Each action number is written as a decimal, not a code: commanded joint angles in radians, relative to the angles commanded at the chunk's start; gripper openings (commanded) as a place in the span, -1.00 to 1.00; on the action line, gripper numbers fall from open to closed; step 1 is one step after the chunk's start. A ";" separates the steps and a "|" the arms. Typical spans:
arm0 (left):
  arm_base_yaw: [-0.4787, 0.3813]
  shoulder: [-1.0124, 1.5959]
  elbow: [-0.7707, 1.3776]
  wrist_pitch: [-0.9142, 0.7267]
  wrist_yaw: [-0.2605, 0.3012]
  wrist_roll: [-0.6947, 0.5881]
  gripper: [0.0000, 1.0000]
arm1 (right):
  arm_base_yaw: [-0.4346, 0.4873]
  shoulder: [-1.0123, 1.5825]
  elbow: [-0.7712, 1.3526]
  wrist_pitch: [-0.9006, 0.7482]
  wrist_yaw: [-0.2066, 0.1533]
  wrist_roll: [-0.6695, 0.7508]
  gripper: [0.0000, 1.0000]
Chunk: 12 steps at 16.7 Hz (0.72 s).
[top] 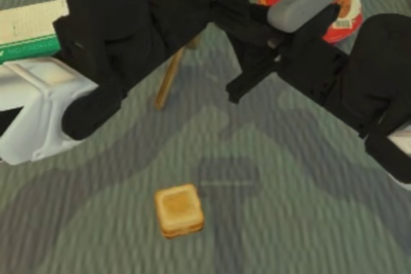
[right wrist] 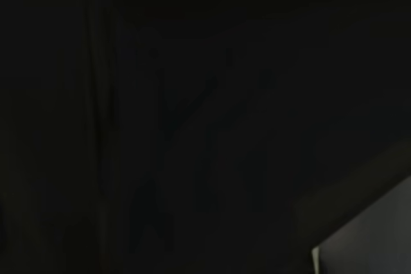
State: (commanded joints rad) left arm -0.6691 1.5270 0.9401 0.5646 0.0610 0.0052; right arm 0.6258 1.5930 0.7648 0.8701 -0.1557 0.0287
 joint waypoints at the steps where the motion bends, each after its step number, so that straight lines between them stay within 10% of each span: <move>1: 0.000 0.000 0.000 0.000 0.000 0.000 -1.00 | 0.000 0.000 0.000 0.000 0.000 0.000 -1.00; 6: 0.000 0.000 0.000 0.000 0.000 0.000 -1.00 | 0.000 0.000 0.000 0.000 0.000 0.000 -1.00; 12: 0.000 0.000 0.000 0.000 0.000 0.000 -1.00 | 0.000 0.000 0.000 0.000 0.000 0.000 -0.10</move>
State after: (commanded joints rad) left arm -0.6691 1.5270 0.9401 0.5646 0.0610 0.0052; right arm 0.6258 1.5930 0.7648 0.8701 -0.1557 0.0287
